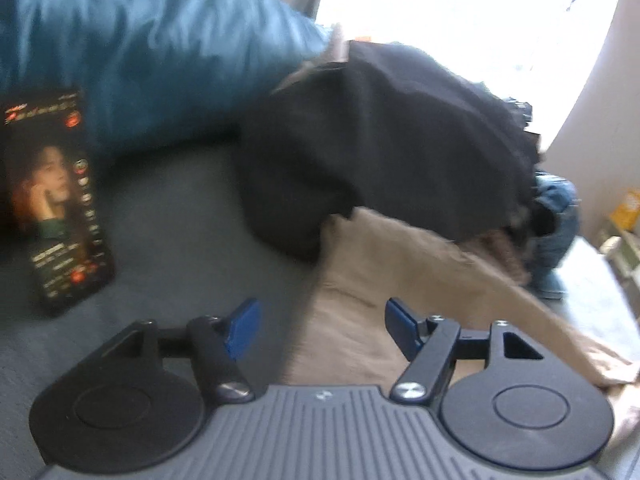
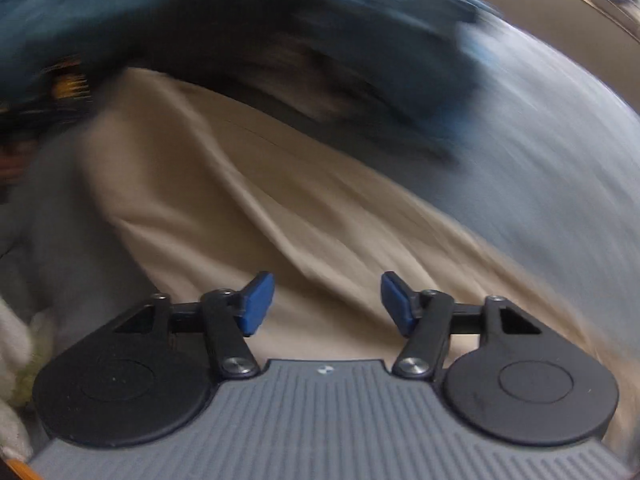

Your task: Fold clothes

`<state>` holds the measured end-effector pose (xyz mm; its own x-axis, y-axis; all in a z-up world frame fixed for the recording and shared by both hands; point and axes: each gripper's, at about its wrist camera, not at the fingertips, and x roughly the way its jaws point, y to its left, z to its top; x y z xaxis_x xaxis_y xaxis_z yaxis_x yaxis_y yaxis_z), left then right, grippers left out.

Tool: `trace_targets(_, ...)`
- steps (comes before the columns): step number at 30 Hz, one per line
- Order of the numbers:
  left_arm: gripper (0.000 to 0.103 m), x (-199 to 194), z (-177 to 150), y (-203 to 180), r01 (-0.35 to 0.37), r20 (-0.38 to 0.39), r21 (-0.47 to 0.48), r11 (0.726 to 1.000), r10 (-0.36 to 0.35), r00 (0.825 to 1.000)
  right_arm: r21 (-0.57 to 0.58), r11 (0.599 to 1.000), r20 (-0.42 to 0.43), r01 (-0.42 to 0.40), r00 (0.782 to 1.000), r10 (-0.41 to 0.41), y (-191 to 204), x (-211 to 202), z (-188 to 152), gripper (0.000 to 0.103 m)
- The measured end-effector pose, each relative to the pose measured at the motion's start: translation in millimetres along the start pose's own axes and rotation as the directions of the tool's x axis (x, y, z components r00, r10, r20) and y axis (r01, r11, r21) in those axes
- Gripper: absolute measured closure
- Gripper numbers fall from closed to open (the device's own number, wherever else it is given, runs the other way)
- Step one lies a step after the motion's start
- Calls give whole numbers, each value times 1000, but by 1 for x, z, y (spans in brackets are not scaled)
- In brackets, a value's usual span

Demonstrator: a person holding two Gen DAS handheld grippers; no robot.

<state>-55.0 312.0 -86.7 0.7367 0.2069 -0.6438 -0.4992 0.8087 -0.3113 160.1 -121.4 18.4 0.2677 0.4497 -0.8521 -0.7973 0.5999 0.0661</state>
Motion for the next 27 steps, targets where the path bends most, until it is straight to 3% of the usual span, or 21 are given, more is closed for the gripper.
trace_targets(4, 37, 11, -9, 9, 45, -25, -17, 999, -45, 999, -151, 983, 16, -103, 994, 107, 50, 76, 82, 36)
trace_targets(6, 40, 12, -13, 10, 68, -21, 6, 998, -68, 997, -159, 978, 18, -135, 990, 140, 69, 115, 112, 36)
trace_targets(9, 53, 14, -17, 13, 99, -20, 27, 995, -99, 995, -166, 973, -8, -162, 987, 163, 94, 160, 136, 38)
trace_targets(11, 69, 16, -20, 19, 120, -25, 21, 993, -120, 992, -191, 973, -39, -132, 991, 127, 106, 185, 138, 71)
trace_targets(12, 77, 16, -21, 21, 123, -25, 18, 992, -123, 992, -196, 974, -44, -117, 993, 110, 112, 192, 139, 100)
trace_targets(15, 93, 14, -23, 25, 131, -20, 21, 991, -131, 991, -205, 978, 31, -48, 998, 55, 122, 189, 140, 100)
trace_targets(16, 94, 14, -23, 25, 137, -20, 19, 990, -136, 990, -207, 978, 53, -25, 998, 37, 124, 186, 145, 101)
trace_targets(20, 94, 17, -20, 26, 156, -21, 5, 988, -156, 988, -249, 968, 92, 38, 996, -15, 126, 184, 158, 101)
trace_targets(26, 94, 27, -19, 28, 130, -45, 33, 991, -128, 991, -327, 942, 62, 81, 996, -64, 133, 213, 156, 100)
trace_targets(27, 90, 26, -19, 27, 119, -45, 46, 992, -117, 992, -338, 937, 57, 86, 996, -70, 134, 220, 154, 100)
